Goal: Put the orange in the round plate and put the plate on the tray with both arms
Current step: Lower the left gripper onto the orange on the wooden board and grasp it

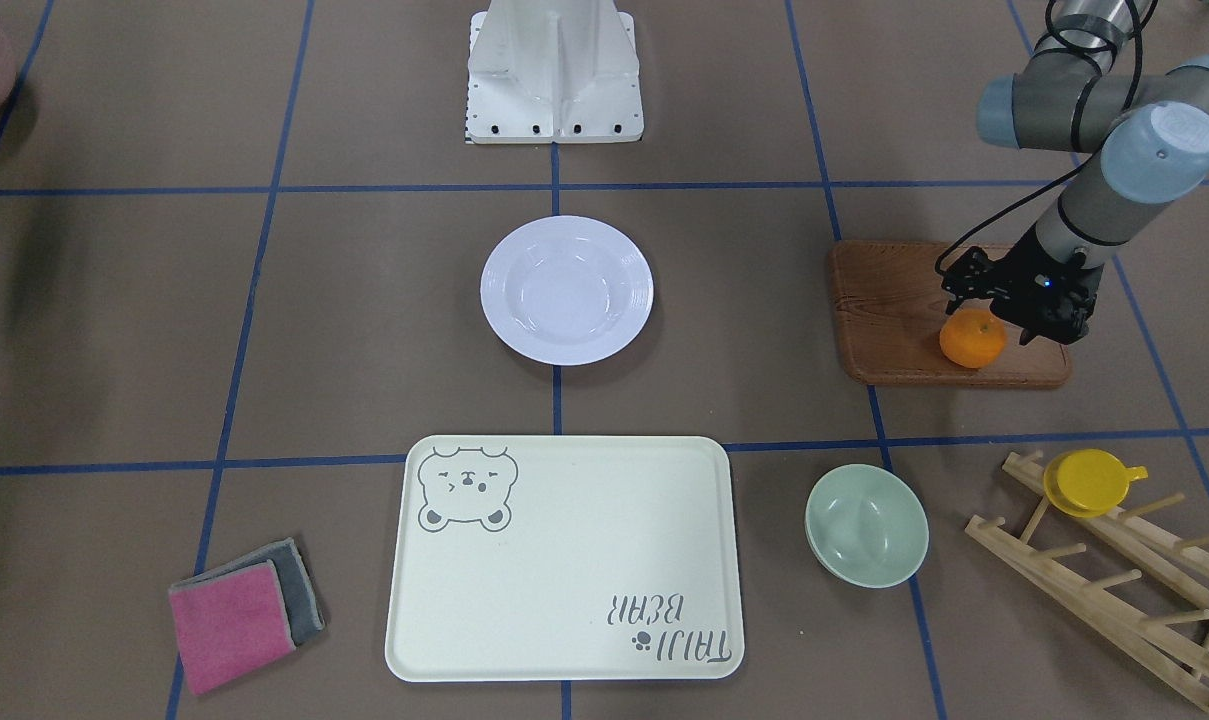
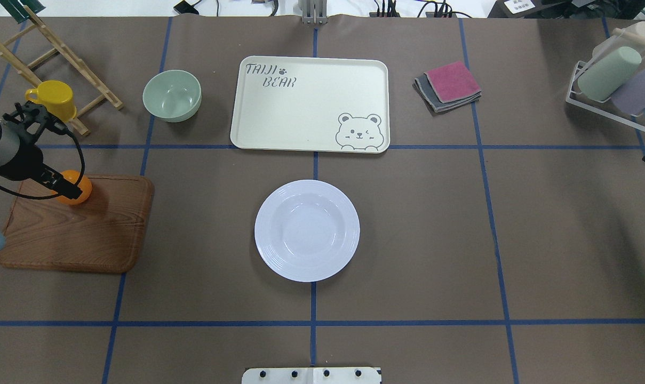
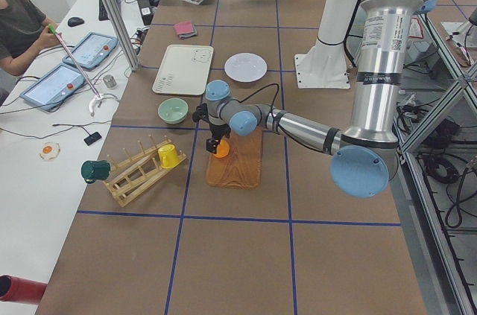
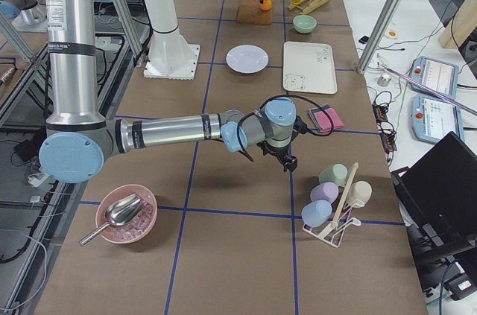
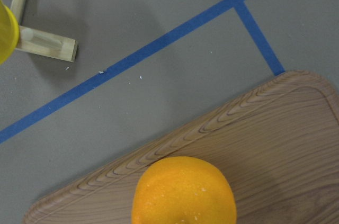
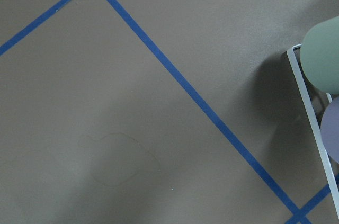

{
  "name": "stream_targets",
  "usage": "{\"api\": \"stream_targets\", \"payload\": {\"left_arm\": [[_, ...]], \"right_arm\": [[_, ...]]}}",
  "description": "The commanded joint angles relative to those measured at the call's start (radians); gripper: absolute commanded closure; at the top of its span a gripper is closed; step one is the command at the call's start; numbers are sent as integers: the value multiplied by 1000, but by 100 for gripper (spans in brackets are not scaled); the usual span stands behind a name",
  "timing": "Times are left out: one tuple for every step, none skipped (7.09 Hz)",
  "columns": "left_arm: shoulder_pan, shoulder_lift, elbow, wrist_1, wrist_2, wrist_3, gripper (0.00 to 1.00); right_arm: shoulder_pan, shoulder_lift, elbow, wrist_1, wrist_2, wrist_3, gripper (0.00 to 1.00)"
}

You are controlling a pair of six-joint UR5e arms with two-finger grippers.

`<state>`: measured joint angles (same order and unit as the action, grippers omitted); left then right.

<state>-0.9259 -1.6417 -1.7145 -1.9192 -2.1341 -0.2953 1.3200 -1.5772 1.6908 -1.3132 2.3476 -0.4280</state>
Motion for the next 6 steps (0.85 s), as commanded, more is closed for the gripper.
{"api": "stream_targets", "payload": {"left_arm": [[19, -9, 24, -12, 0, -1, 1], [19, -9, 30, -18, 0, -1, 1], [28, -18, 47, -24, 2, -1, 1], [30, -32, 68, -30, 5, -1, 2], [30, -35, 75, -32, 5, -1, 32], [30, -39, 73, -32, 0, -5, 86]], "right_arm": [[-2, 3, -5, 0, -1, 0, 0], [-2, 5, -5, 0, -4, 0, 0], [-4, 11, -9, -1, -4, 0, 0], [-4, 11, -8, 0, -4, 0, 0], [-4, 11, -10, 0, -4, 0, 0], [-5, 13, -10, 0, -4, 0, 0]]}}
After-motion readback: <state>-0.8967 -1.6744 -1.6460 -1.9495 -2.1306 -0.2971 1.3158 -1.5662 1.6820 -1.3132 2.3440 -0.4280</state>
